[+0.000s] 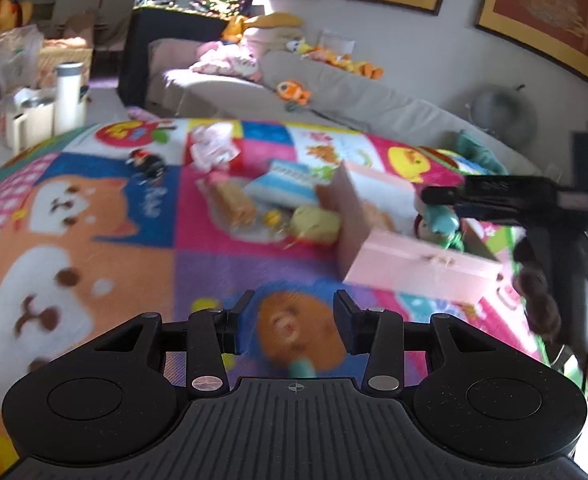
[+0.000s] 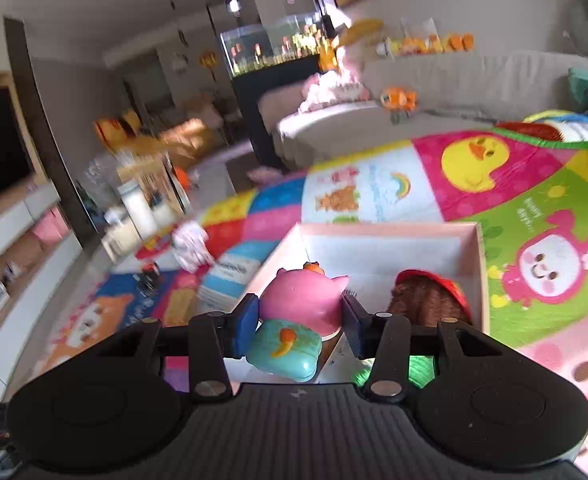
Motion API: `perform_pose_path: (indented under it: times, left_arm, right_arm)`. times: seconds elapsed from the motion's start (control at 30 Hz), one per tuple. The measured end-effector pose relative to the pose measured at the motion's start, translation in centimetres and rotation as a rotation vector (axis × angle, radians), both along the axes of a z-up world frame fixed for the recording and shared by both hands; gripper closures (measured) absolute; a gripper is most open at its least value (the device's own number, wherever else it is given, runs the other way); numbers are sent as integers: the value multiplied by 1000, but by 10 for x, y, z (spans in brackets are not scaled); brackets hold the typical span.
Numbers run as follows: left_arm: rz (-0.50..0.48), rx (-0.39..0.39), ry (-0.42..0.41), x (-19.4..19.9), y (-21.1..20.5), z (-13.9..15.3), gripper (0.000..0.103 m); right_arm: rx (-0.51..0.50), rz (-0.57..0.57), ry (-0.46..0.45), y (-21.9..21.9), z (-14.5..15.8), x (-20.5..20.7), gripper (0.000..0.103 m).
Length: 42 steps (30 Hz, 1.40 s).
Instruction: Organize objects
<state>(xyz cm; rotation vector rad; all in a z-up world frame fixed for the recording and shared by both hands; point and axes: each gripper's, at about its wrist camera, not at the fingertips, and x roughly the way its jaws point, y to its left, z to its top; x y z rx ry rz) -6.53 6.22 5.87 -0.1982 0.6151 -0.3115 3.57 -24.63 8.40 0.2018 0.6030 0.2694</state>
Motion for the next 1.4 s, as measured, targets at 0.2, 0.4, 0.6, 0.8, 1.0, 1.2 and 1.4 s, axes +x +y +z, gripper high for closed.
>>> perform_pose_path:
  times: [0.2,0.4,0.6,0.8,1.0,1.2,1.4]
  left_arm:
    - [-78,-110,4,-13,24,-12,58]
    - [-10,-255,74,24,15,-48,66]
    - [63,-236,45,71,18,-43,72]
    - [134,-362,-34,74,80,-37,72]
    - [496,-351,-126,63,121,-56,72]
    - [460,-350,-113,64,115,-57,72]
    - [479,-384,-80,68,120,-61,72]
  right_arm:
    - [-99,14,69,25,-1,7,47]
    - [-44,48,118,56,38,30,40]
    - [-123,69,183,115,41,79,33]
    - [-114,17,253,152,16,143,33]
    - [-265,109,73,242,11,180,18]
    - [-203,191,170,308,-23,226,18]
    - [-288,219,180,330,-47,232,18]
